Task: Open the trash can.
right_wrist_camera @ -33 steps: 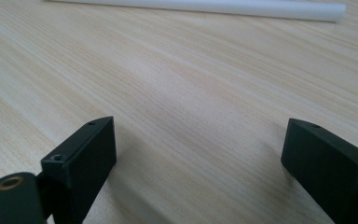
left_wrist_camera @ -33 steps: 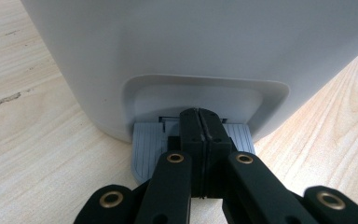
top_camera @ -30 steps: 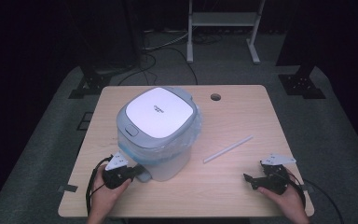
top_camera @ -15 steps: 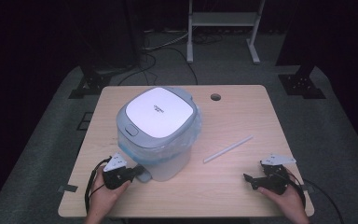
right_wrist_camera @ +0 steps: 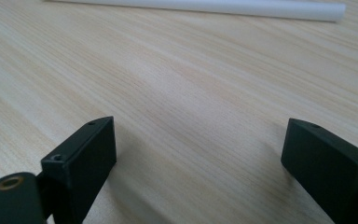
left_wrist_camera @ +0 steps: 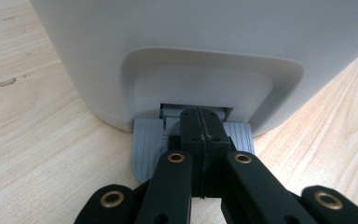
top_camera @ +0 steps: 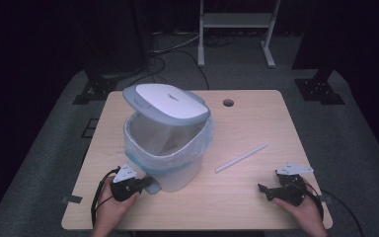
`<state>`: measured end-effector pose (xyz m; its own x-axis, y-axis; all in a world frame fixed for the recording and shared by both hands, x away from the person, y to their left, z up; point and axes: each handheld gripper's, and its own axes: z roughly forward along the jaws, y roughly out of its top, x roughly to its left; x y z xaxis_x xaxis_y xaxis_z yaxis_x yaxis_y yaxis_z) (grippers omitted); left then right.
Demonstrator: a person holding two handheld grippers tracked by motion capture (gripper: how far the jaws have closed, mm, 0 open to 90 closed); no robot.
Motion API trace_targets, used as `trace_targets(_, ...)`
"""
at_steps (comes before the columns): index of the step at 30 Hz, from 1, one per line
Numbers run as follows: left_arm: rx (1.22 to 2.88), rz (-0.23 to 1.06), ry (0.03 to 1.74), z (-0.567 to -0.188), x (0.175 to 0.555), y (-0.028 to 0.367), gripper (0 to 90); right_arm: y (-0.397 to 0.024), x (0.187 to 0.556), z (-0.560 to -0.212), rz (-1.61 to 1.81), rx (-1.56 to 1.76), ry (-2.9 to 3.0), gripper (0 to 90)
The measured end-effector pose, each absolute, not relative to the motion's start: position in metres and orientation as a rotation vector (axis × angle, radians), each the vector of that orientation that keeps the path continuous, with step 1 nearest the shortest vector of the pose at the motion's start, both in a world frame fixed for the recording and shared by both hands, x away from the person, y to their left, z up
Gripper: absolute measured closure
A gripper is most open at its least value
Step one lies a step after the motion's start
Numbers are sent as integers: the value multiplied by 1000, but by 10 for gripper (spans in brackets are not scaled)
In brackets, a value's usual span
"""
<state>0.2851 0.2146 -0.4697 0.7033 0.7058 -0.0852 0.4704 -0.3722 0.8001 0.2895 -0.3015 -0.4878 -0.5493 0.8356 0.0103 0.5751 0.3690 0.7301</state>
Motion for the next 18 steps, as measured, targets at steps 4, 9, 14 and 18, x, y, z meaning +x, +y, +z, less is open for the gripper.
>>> trace_targets(4,2045,337,904,-473,286,214,900,-301,289,-488,993,1233,2273,87)
trace_targets(9,2058,344,907,-474,286,213,900,-301,290,-488,994,1232,2273,87)
trace_targets(14,2048,338,914,-474,286,213,900,-301,289,-488,993,1238,2269,88)
trace_targets(18,2045,337,911,-475,286,214,900,-301,289,-488,992,1240,2268,88)
